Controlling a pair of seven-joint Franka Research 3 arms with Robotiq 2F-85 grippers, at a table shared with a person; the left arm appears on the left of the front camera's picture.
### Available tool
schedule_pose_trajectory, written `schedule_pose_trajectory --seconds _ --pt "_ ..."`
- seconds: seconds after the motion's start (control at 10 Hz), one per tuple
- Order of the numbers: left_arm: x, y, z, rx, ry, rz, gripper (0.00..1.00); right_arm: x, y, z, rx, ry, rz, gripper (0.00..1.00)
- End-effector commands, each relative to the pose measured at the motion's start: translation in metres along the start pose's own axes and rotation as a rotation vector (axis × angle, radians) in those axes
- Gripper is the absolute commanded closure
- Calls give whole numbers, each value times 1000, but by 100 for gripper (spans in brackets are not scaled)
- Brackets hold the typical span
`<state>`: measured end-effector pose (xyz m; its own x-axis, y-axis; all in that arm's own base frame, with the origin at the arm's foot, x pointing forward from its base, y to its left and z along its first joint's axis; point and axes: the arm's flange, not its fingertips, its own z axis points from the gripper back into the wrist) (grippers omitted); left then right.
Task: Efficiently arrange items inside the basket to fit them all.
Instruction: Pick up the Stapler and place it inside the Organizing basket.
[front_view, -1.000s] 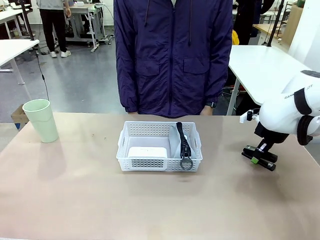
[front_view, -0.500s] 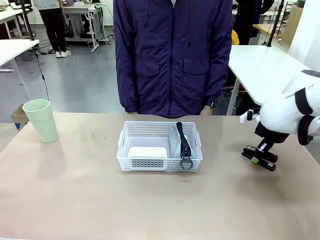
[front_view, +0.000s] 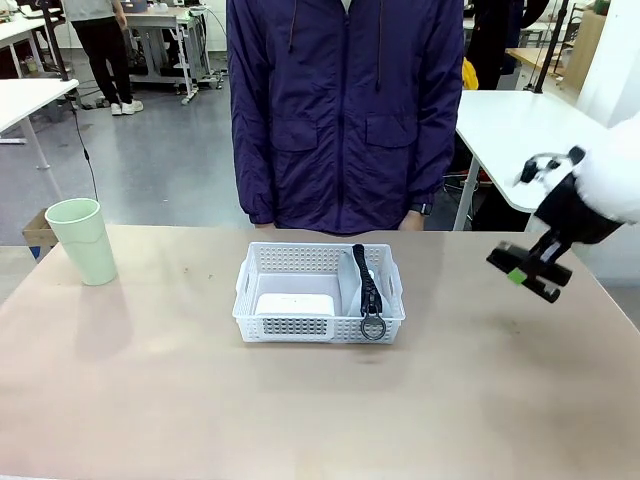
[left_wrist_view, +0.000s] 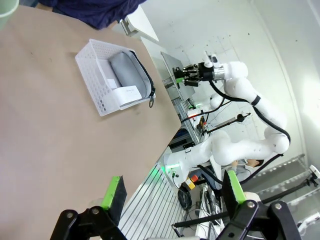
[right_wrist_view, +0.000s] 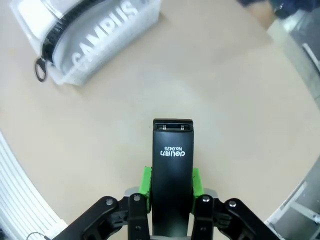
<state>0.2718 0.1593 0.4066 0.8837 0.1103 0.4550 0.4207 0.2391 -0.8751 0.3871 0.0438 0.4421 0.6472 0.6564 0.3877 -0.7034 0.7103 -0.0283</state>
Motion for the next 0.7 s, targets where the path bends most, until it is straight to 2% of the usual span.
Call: schedule_pose_trajectory --seconds 0.0,0.1,0.4,0.5,0.6 --pt "-2 -4 -3 -17 -15 -1 0 -28 -12 -11 92 -85 -40 100" --pt "-2 -4 -3 -17 -15 -1 0 0 0 0 0 0 0 100" --pt "-2 -4 -3 -17 -15 -1 0 0 0 0 0 0 0 100" --pt "-2 -4 -3 -17 -15 -1 0 -4 -3 2 25 -13 0 63" --pt "-2 -4 -3 -17 -15 -1 0 -6 -1 -2 -5 -29 71 63"
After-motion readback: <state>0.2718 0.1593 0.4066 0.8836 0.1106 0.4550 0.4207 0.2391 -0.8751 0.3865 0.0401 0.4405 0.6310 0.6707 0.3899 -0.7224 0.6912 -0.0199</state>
